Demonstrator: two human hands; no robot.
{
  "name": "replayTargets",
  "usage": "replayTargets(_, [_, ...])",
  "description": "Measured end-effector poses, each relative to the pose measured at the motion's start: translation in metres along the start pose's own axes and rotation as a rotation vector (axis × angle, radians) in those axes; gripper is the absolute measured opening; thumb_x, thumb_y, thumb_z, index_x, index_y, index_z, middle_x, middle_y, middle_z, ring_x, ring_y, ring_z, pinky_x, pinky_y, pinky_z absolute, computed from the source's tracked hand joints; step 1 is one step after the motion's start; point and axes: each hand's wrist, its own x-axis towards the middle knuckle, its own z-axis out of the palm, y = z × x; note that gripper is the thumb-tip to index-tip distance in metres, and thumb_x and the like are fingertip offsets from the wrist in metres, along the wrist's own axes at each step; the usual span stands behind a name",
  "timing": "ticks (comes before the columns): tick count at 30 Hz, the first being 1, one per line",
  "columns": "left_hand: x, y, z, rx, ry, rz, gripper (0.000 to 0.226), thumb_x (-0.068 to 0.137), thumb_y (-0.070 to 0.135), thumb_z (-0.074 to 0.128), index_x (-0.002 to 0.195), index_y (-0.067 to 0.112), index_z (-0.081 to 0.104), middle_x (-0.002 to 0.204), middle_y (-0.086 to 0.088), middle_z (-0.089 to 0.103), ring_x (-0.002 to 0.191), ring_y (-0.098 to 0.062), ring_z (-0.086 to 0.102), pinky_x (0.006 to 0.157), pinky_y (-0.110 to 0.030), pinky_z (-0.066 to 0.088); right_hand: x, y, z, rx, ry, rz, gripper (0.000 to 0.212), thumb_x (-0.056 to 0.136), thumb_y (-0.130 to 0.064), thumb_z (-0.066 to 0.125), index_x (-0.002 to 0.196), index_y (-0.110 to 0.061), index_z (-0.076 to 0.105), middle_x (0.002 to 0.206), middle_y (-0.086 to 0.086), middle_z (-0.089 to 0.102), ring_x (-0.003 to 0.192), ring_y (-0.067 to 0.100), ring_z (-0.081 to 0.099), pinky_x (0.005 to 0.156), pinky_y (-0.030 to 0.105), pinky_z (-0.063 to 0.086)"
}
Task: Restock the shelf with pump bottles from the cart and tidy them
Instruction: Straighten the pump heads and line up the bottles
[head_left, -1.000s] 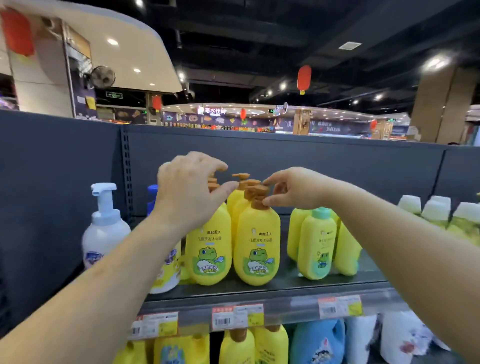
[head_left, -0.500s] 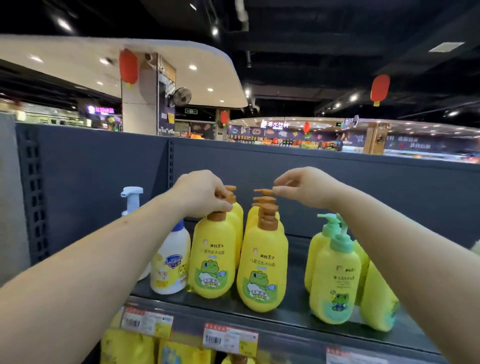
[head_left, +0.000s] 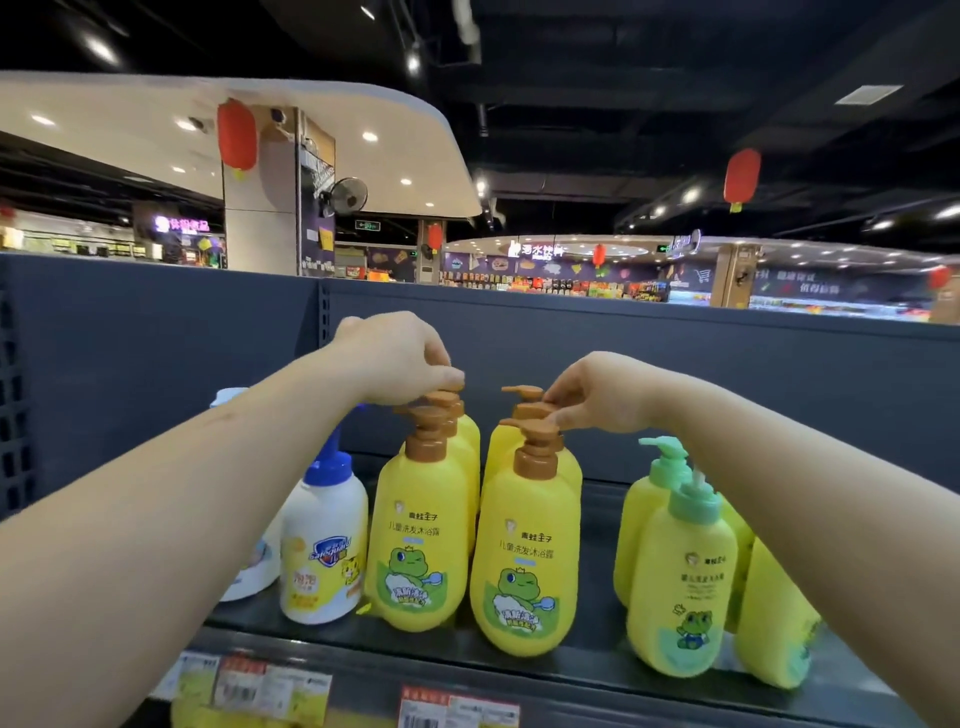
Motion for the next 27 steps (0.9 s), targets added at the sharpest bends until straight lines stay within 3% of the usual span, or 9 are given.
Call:
replayTargets(4, [0.019,-0.003,0.007,0.011,-0.263,0.001,0.036,0.086,0.045,0.058,0.107,0.019,0.071,0.103,0.000,0.070,0.094,-0.018,0.063,0.088,-0.039,0.051,0.000,0.000,-0.007,0.017,-0.077,0.023,0.046,0.086,-0.047,0.061,0.123,-0.020,0.062,0.118,-0.005,0.066,0.103,0.016,0.061,0.094,0.032,0.048])
replayTargets(7, [0.029,-0.005,0.009,-0.079,-0.360,0.024,0.038,0.086,0.035,0.064,0.119,0.017,0.065,0.113,0.004,0.063,0.100,-0.016,0.059,0.088,-0.030,0.048,0.006,0.003,-0.020,0.085,-0.042,0.077,0.056,0.088,-0.056,0.051,0.133,-0.022,0.052,0.134,-0.006,0.055,0.122,0.017,0.051,0.102,0.035,0.038])
replayTargets(10, [0.038,-0.006,0.011,-0.116,-0.364,0.070,0.040,0.084,0.029,0.068,0.122,0.019,0.063,0.110,0.007,0.062,0.101,-0.013,0.058,0.085,-0.026,0.047,0.026,0.006,-0.022,0.090,0.060,0.110,0.050,0.092,-0.046,0.051,0.136,-0.023,0.048,0.139,-0.001,0.053,0.125,0.020,0.050,0.103,0.035,0.038])
replayTargets(17, [0.050,-0.014,0.024,-0.187,-0.332,0.118,0.041,0.082,0.031,0.070,0.122,0.023,0.064,0.111,0.008,0.064,0.099,-0.011,0.061,0.078,-0.020,0.048,0.074,-0.006,0.002,-0.098,-0.134,0.077,0.052,0.094,-0.029,0.055,0.144,-0.024,0.038,0.143,0.003,0.048,0.128,0.025,0.047,0.103,0.036,0.040])
replayTargets(21, [0.049,-0.019,0.022,-0.197,-0.354,0.099,0.044,0.083,0.036,0.067,0.126,0.025,0.061,0.116,0.006,0.064,0.098,-0.011,0.063,0.080,-0.022,0.050,0.083,-0.008,0.011,-0.135,-0.122,0.036,0.040,0.093,-0.019,0.057,0.133,-0.017,0.055,0.130,0.004,0.058,0.103,0.019,0.054,0.084,0.026,0.044])
replayTargets(23, [0.049,-0.018,0.018,-0.208,-0.402,0.088,0.052,0.082,0.044,0.065,0.131,0.027,0.054,0.114,0.007,0.062,0.094,-0.011,0.066,0.088,-0.029,0.052,0.084,-0.007,0.010,-0.138,-0.110,0.029,0.038,0.092,-0.018,0.059,0.130,-0.016,0.057,0.127,0.004,0.060,0.096,0.016,0.052,0.081,0.025,0.043])
replayTargets(25, [0.053,-0.017,0.012,-0.234,-0.334,0.074,0.055,0.084,0.048,0.060,0.134,0.026,0.050,0.111,0.006,0.062,0.090,-0.009,0.067,0.092,-0.033,0.049,0.083,-0.004,0.008,-0.138,-0.110,0.035,0.037,0.092,-0.021,0.058,0.129,-0.017,0.058,0.126,0.003,0.061,0.095,0.016,0.051,0.083,0.025,0.043])
replayTargets(27, [0.062,-0.015,0.010,-0.213,-0.175,0.075,0.048,0.089,0.042,0.057,0.132,0.021,0.054,0.121,0.000,0.062,0.096,-0.009,0.060,0.091,-0.029,0.044,0.082,0.000,0.008,-0.125,-0.106,0.047,0.036,0.093,-0.024,0.057,0.128,-0.018,0.059,0.126,0.002,0.061,0.096,0.015,0.052,0.084,0.025,0.043])
